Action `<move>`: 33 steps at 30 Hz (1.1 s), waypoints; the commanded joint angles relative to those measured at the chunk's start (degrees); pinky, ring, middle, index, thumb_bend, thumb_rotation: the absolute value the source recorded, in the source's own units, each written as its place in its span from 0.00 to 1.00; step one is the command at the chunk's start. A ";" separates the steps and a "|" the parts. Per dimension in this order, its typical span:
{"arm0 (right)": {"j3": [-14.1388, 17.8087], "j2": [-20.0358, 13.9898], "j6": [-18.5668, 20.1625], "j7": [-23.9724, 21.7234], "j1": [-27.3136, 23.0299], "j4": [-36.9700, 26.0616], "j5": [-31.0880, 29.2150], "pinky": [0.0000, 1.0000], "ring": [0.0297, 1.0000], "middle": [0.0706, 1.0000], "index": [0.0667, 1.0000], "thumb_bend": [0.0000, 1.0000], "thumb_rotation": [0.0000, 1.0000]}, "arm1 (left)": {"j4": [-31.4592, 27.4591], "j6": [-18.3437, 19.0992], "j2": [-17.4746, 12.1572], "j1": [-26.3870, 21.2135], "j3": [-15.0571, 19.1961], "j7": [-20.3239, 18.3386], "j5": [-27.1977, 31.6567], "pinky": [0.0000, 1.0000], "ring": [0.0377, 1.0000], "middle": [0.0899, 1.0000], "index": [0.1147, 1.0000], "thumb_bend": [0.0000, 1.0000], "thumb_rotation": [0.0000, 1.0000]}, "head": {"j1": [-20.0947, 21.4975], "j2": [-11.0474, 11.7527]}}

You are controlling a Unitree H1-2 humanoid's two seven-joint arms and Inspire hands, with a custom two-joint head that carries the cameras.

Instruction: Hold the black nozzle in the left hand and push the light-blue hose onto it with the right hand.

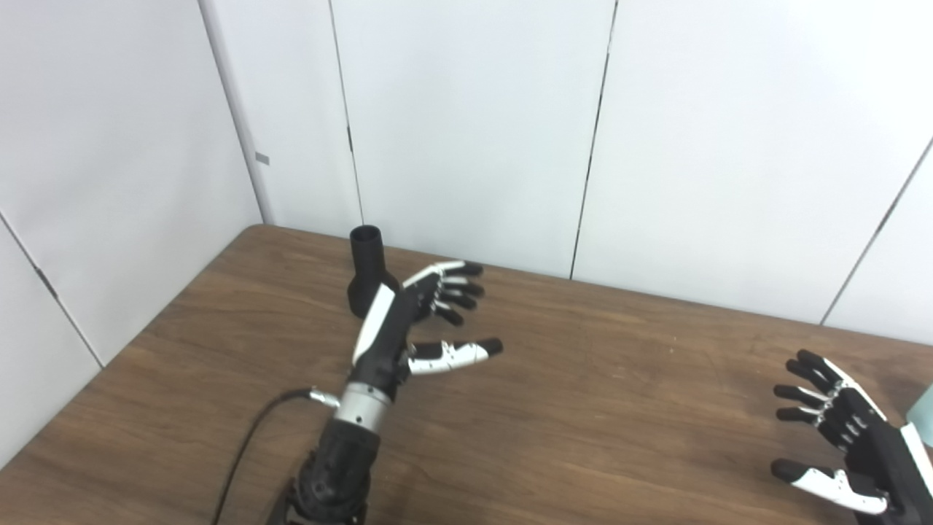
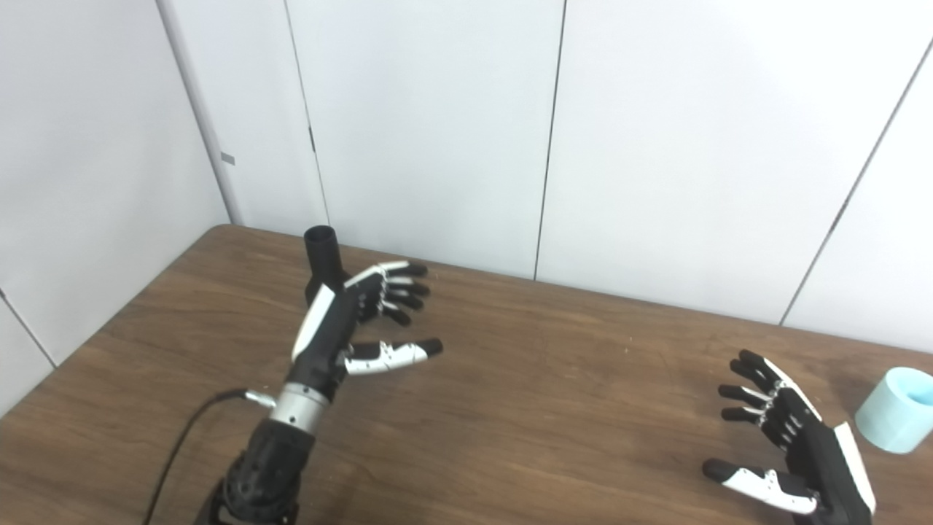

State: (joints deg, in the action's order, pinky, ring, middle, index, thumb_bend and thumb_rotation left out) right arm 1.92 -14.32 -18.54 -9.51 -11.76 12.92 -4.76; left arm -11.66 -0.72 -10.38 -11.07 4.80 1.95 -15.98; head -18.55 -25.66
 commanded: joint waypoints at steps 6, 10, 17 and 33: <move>0.13 -0.46 -3.66 -0.32 2.27 5.35 0.95 0.65 0.74 0.84 0.85 0.95 0.33 | -3.31 3.54 -7.44 -6.91 1.85 -2.33 -1.07 0.55 0.69 0.71 0.70 0.71 0.08 | 0.77 -0.56; -0.24 0.11 -2.99 0.00 2.66 3.89 1.57 0.65 0.74 0.84 0.86 0.95 0.32 | -2.24 4.54 -11.70 -8.43 2.17 -2.58 -4.25 0.60 0.75 0.76 0.72 0.74 0.14 | 0.53 -0.50; -0.04 -0.70 -3.29 -0.44 2.77 4.11 1.42 0.65 0.74 0.84 0.86 0.94 0.33 | 3.48 2.22 -16.02 -9.40 3.48 -0.22 -7.21 0.76 0.87 0.85 0.82 0.76 0.22 | -0.42 -0.58; 0.72 -0.76 -3.68 -0.63 2.39 5.39 0.49 0.64 0.75 0.84 0.85 0.95 0.33 | 7.59 6.57 -12.43 -11.17 4.22 7.74 -13.78 0.84 0.91 0.89 0.86 0.80 0.29 | -0.73 -0.22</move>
State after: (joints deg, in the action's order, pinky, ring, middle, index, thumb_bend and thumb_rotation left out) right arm 2.64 -14.95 -19.83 -10.33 -12.69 14.69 -5.23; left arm -2.66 5.31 -21.88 -19.21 8.54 7.59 -28.22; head -19.25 -25.84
